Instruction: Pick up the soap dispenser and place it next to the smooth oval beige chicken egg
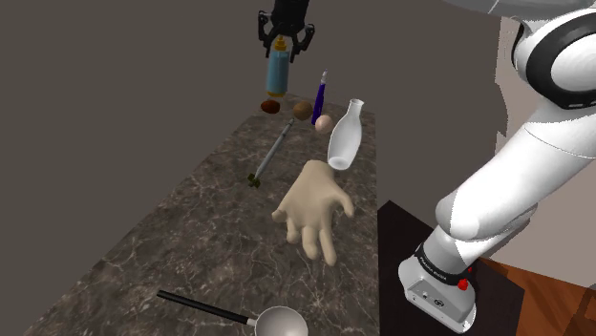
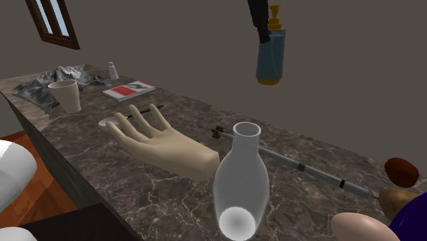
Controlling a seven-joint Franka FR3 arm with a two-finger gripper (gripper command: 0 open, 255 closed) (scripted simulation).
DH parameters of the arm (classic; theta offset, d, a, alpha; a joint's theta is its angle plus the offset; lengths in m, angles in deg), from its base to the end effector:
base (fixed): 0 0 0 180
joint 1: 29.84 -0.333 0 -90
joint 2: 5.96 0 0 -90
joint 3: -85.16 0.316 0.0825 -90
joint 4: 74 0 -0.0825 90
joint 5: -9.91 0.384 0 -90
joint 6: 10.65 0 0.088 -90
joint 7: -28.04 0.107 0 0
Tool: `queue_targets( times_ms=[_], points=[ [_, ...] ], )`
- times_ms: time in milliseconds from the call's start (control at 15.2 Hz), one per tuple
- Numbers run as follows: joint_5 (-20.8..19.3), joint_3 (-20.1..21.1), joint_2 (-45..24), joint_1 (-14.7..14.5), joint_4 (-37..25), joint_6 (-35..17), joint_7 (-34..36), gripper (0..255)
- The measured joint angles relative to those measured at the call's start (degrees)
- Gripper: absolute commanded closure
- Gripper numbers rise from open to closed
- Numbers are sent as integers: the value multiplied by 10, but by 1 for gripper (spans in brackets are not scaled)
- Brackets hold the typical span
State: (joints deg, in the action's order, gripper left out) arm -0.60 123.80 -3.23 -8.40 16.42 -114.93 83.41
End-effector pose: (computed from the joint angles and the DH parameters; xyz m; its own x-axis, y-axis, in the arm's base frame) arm 0.5423 0.1623 0.6689 0.7462 -0.5796 0.3274 -0.5820 -0.8068 -0.1019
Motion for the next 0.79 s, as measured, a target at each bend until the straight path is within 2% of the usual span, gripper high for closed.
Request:
queue_targets(
  times_ms=[198,792],
  points=[
    [15,-25,6,20,13,-17,-45,255],
    [14,-74,-52,66,-42,-25,-144,255]
  ],
)
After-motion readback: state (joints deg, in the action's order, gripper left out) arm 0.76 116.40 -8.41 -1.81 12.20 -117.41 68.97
